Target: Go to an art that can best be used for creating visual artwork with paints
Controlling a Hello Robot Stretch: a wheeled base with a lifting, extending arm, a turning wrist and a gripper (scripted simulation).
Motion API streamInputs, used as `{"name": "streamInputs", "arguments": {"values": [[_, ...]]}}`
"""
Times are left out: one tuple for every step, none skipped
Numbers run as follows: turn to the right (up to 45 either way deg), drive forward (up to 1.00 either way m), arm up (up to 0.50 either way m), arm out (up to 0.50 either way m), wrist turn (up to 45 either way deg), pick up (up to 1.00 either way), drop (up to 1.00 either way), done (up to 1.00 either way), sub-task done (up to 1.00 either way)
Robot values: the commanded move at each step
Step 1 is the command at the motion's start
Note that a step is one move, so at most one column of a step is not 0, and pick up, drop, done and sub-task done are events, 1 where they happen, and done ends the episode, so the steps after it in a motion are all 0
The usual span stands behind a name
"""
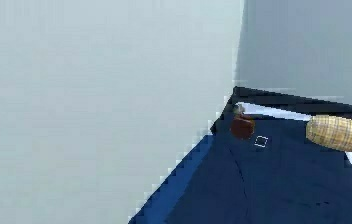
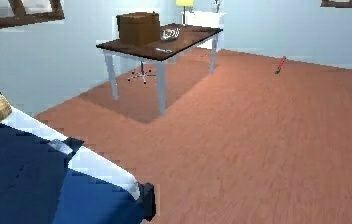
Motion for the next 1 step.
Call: {"name": "streamInputs", "arguments": {"values": [[-45.0,0.0,0.0,0.0,0.0,0.0,0.0,0.0,0.0]]}}
